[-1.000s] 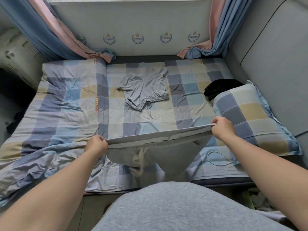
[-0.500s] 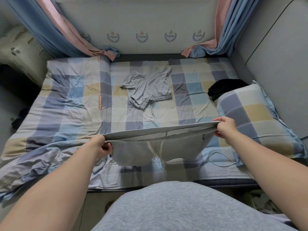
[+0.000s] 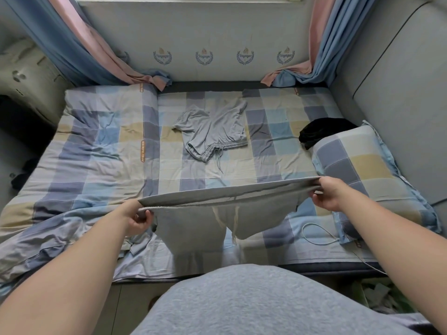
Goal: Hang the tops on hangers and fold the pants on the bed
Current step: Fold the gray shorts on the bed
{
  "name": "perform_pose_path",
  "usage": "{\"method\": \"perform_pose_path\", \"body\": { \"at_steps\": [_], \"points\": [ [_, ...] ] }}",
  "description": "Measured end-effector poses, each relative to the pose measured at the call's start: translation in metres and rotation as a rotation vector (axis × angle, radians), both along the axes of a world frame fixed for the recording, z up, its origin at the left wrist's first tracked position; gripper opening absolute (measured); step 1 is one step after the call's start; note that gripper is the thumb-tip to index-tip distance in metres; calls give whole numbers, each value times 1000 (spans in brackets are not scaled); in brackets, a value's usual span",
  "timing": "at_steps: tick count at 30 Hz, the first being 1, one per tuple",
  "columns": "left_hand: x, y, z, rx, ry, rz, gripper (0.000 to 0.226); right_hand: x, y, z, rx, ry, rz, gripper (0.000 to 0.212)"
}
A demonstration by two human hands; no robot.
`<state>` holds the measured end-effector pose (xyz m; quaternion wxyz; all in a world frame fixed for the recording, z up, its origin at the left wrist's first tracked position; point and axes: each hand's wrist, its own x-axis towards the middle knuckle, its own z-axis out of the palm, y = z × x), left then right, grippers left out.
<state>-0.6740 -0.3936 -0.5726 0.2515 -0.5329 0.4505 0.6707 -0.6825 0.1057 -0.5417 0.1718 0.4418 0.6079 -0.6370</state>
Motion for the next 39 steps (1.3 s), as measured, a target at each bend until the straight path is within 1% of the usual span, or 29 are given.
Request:
{"method": "perform_pose_path", "body": {
  "at_steps": [3,6,9,11,13,14,15,16,18,19,21,22,23,25,27,28,30,33,35,37,39],
  "points": [
    [5,-5,6,106,19,52,12,-3,8,0,-221,-77,-24,21],
    [3,-7,11,212,78,99,8,-3,11,8,-399,-49,-46,7],
    [-2,-3,17,309,170,107,5,-2,7,16,-526,92,-53,28],
    [-5,1,24,388,249,125,8,-3,1,21,-557,192,-22,35],
    [-9,4,29,405,347,146,9,-5,-5,25,-504,267,12,39],
    [-10,8,32,361,393,135,14,-6,-7,26,-442,299,36,37],
    [-12,13,32,262,450,79,20,-7,-9,27,-346,327,72,32],
    [-13,17,32,101,510,-19,23,-8,-10,26,-224,350,118,26],
    [-15,22,29,-258,630,-218,16,-10,-11,25,76,379,230,19],
    [-16,23,28,-375,669,-277,10,-12,-11,23,224,397,283,16],
    [-18,22,29,-535,723,-354,5,-16,-8,20,499,444,370,7],
    [-19,21,29,-600,731,-380,4,-17,-5,19,598,455,392,11],
    [-20,20,29,-640,732,-380,5,-18,-2,17,631,463,385,15],
    [-22,18,31,-628,722,-315,7,-18,2,17,544,484,324,21],
    [-22,18,32,-539,695,-244,11,-18,5,17,435,471,264,19],
    [-23,18,33,-489,680,-216,13,-19,6,17,414,455,250,17],
    [-25,20,33,-451,632,-186,14,-20,4,17,434,417,262,16],
    [-26,30,37,-448,461,-167,18,-20,-5,23,512,330,328,18],
    [-26,40,42,-358,368,-149,21,-21,-15,30,494,286,309,16],
    [-24,52,47,-252,303,-108,26,-19,-30,40,353,253,224,10],
    [-19,69,57,-139,296,-63,32,-15,-48,52,191,247,142,8]
  ]
}}
